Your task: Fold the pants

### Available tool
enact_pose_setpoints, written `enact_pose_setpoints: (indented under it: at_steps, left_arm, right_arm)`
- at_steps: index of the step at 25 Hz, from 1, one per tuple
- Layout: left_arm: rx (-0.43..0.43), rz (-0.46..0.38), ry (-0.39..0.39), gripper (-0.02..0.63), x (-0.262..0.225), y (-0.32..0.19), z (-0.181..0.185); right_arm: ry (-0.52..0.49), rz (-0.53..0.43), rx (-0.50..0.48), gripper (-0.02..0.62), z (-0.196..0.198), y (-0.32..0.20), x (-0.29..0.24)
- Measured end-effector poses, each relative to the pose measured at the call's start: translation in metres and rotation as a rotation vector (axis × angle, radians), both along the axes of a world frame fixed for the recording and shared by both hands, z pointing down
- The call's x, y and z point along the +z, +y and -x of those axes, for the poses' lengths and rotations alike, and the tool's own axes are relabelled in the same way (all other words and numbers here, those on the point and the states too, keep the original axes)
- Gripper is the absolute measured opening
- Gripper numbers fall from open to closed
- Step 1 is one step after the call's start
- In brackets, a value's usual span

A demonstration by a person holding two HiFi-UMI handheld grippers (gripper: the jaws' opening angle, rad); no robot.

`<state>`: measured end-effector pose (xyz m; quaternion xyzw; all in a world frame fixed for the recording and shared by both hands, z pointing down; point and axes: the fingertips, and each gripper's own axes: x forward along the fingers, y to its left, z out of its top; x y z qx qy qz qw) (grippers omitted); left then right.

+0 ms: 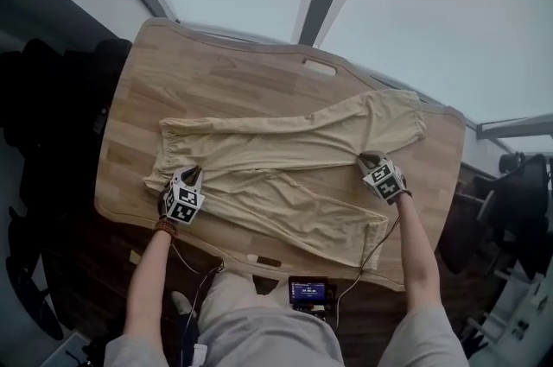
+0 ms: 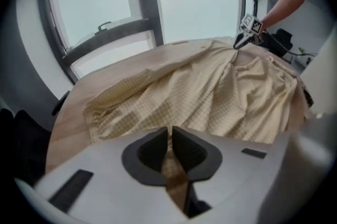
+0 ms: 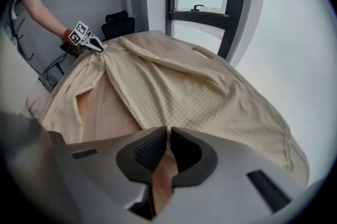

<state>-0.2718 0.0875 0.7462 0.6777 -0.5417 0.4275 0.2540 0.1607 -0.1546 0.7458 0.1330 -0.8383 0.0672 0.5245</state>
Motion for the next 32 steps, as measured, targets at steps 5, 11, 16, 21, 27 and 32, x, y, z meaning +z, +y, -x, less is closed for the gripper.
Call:
enact_pose_setpoints:
  at_steps: [5,11,16,21,27,32]
  left_arm:
    - [0.038,-0.013,0.059,0.029,-0.02,0.051,0.0]
    - [-0.076,-0.095,-0.005,0.052,-0.045,-0.018,0.121]
    - [0.137,-0.031,0.063,0.202,-0.029,-0.07,0.134]
    - [0.293,0.104,0.078,0.182,0.002,-0.074,0.122]
    - [0.339,0.049,0.0,0.031,-0.001,-0.08,0.118]
    - [0.239,-0.103,0.026,0.023,-0.039,-0.097,0.133]
  right_arm:
    - [0.039,0.169,-0.096,0.072,-0.028,0.087,-0.012]
    - [-0.077,0.013,-0.084,0.11,0.011,0.003,-0.05]
    - [0.012,-0.009,-0.294,0.166,0.059,-0.052,-0.037]
    - [0.035,0.098,-0.447,0.175,0.108,-0.029,-0.014]
    - [-0.006,0.107,-0.397,0.011,0.117,-0.021,-0.001]
    - [-0.141,0.061,-0.309,0.011,0.128,-0.036,-0.03]
